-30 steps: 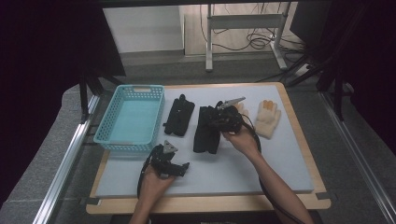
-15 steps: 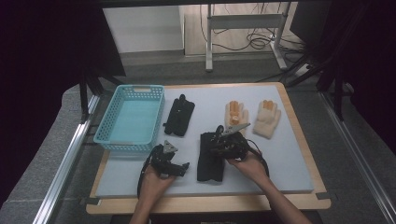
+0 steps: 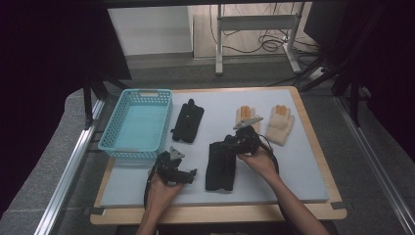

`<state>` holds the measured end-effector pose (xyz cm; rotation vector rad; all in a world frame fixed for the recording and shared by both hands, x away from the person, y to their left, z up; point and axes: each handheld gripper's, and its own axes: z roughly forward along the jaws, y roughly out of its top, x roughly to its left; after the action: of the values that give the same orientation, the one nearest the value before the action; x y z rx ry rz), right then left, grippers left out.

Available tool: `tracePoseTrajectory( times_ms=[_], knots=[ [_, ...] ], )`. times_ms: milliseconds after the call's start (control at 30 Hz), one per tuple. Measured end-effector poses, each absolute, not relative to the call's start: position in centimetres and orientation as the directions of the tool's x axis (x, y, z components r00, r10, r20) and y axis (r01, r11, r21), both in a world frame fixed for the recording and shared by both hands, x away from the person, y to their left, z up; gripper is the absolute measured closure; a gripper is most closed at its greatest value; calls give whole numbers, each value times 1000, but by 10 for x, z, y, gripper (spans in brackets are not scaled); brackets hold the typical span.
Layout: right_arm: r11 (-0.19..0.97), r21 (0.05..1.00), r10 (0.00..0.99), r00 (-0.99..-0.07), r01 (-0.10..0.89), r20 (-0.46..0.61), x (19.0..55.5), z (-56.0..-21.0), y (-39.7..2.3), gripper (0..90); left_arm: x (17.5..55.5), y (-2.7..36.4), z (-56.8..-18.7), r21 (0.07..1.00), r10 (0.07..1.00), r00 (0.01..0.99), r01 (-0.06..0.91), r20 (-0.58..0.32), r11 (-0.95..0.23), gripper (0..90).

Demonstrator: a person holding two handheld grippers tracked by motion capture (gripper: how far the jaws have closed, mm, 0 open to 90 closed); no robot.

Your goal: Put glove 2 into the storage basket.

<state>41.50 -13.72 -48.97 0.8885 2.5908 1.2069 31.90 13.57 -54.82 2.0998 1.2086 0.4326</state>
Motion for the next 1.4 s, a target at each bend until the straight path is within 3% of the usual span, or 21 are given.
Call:
tracePoseTrajectory(
  times_ms=[333, 733, 1033, 1167, 1400],
  knots=[
    [534, 725, 562, -824, 434, 80, 449, -489, -91, 658, 316, 147, -549, 685, 854, 518, 641, -52, -347, 4],
    [538, 712, 582, -810, 452, 75, 490, -497, -46, 675, 316, 147, -550, 688, 855, 517, 640, -53, -344, 4],
    [515, 712, 629, -775, 476, 63, 507, -514, -19, 498, 316, 146, -550, 689, 855, 516, 639, -55, -342, 4],
    [540, 689, 641, -767, 483, 36, 510, -523, -9, 494, 316, 146, -550, 689, 855, 516, 640, -56, -341, 4],
    [535, 666, 651, -756, 520, 68, 513, -527, -11, 810, 316, 146, -550, 689, 855, 516, 640, -56, -341, 4]
  ],
)
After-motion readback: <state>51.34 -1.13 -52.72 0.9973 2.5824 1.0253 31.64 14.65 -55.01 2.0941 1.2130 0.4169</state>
